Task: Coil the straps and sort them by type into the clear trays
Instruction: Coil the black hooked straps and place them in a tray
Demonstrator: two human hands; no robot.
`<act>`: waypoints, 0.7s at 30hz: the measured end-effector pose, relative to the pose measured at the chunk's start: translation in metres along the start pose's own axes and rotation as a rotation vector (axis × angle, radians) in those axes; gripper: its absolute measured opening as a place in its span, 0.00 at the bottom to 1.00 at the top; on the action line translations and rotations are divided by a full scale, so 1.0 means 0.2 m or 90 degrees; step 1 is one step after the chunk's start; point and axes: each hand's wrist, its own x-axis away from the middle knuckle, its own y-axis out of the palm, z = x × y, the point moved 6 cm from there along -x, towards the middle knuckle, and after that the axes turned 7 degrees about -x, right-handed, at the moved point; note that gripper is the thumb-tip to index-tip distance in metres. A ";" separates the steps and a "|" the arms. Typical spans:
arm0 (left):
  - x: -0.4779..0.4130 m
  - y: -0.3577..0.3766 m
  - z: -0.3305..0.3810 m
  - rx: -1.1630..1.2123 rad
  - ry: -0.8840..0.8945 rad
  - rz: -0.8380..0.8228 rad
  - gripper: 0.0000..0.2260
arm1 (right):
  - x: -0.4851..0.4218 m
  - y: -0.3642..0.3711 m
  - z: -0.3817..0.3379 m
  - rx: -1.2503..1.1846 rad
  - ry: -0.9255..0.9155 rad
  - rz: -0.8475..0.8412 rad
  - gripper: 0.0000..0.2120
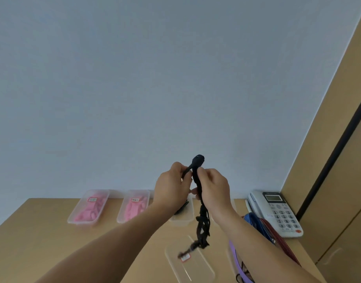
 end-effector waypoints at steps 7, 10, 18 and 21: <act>0.08 -0.01 0.09 -0.262 0.538 0.164 0.10 | 0.02 -0.01 0.05 -0.129 0.163 0.006 0.17; 0.02 -0.03 0.03 -0.059 0.366 0.041 0.14 | 0.03 -0.01 0.06 -0.157 0.169 -0.010 0.16; 0.02 0.06 -0.04 0.414 -0.121 -0.501 0.15 | 0.00 -0.01 -0.04 -0.175 0.059 -0.062 0.11; 0.01 0.04 -0.06 0.359 -0.100 -0.415 0.13 | 0.00 0.00 -0.02 -0.181 0.080 -0.083 0.10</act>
